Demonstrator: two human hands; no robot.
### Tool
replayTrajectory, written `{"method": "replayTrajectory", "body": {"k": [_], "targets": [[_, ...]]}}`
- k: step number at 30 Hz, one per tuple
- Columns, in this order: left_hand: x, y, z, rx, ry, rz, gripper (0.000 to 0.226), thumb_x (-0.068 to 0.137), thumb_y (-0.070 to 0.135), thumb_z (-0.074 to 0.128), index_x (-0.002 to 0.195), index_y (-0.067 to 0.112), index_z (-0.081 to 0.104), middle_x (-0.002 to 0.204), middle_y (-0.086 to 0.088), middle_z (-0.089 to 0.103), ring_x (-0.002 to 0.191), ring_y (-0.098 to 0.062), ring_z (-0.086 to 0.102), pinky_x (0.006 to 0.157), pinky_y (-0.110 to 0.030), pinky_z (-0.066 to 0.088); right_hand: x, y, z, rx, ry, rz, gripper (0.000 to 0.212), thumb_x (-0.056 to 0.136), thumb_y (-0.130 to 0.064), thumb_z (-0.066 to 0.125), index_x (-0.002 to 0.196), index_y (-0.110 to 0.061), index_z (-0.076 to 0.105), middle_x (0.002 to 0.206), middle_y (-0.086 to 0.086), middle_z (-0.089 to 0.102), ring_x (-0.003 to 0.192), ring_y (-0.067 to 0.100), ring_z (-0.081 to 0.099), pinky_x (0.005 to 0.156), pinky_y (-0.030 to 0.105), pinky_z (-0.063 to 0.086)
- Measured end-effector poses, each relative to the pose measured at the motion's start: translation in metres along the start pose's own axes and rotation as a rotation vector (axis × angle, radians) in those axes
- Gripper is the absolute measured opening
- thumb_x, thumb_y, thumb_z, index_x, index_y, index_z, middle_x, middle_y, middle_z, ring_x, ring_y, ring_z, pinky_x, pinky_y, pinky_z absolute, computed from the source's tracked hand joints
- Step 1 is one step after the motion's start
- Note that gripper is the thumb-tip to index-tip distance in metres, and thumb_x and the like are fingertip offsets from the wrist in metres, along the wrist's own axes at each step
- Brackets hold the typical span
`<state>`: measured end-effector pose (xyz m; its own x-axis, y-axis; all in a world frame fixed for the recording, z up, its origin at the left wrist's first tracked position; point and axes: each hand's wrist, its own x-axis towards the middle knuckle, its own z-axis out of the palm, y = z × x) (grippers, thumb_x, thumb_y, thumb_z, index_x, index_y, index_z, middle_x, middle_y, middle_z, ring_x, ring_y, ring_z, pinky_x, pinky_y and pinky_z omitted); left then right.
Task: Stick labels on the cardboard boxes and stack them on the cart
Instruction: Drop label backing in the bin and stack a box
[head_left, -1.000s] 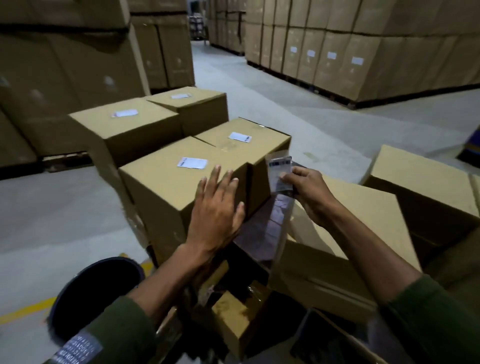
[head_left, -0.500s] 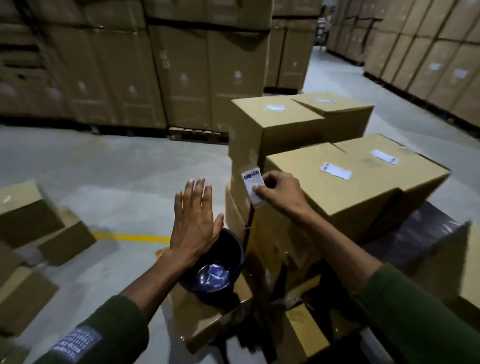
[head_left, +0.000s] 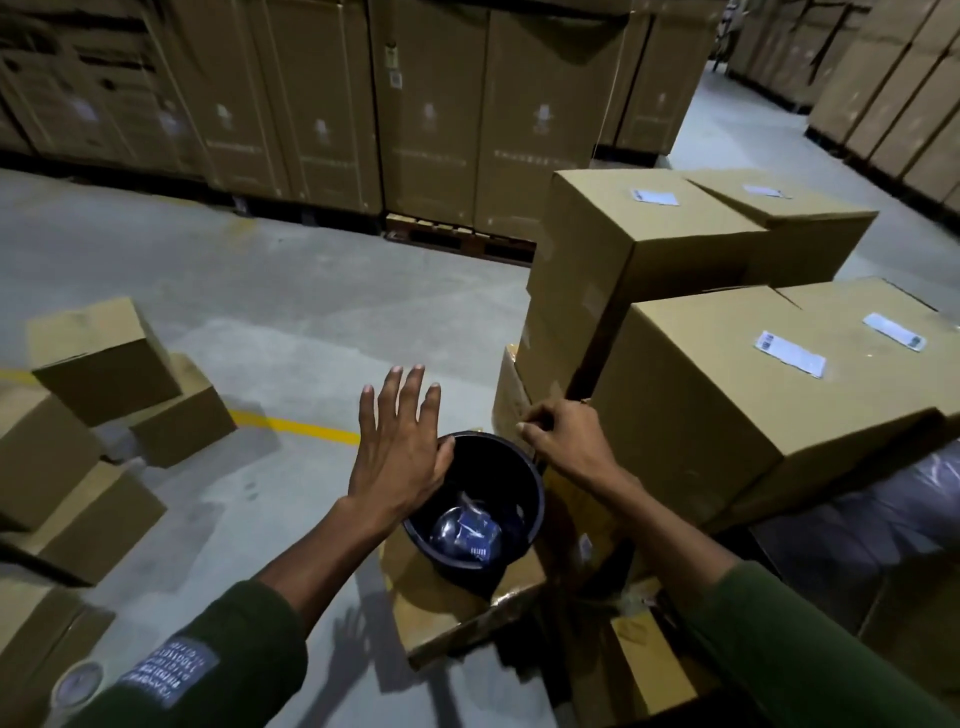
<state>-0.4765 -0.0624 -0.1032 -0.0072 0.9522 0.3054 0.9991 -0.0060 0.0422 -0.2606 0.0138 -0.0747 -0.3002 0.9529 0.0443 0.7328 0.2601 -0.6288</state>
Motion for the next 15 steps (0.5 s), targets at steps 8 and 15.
{"method": "replayTrajectory", "body": {"k": [8,15], "targets": [[0.016,0.038,-0.005,-0.066,0.053,0.155,0.065,0.091,0.045,0.04,0.144,0.007,0.04,0.156,-0.018,0.029,0.146,-0.038,0.019,0.117,-0.059,0.016,-0.038,0.001,-0.042,-0.042,0.176,-0.099,0.013,0.093,-0.016,0.065,0.104,-0.012,0.072,0.099,0.001,0.07,0.087,0.009,0.065,0.076,0.018,0.054],[0.036,0.13,-0.051,-0.208,0.253,0.417,0.065,0.091,0.042,0.044,0.145,0.006,0.039,0.156,-0.018,0.03,0.146,-0.037,0.023,0.114,-0.058,0.023,-0.1,0.019,-0.116,-0.049,0.414,-0.187,0.018,0.098,-0.015,0.06,0.114,-0.011,0.066,0.088,-0.002,0.074,0.077,0.0,0.068,0.07,0.006,0.049]]}}
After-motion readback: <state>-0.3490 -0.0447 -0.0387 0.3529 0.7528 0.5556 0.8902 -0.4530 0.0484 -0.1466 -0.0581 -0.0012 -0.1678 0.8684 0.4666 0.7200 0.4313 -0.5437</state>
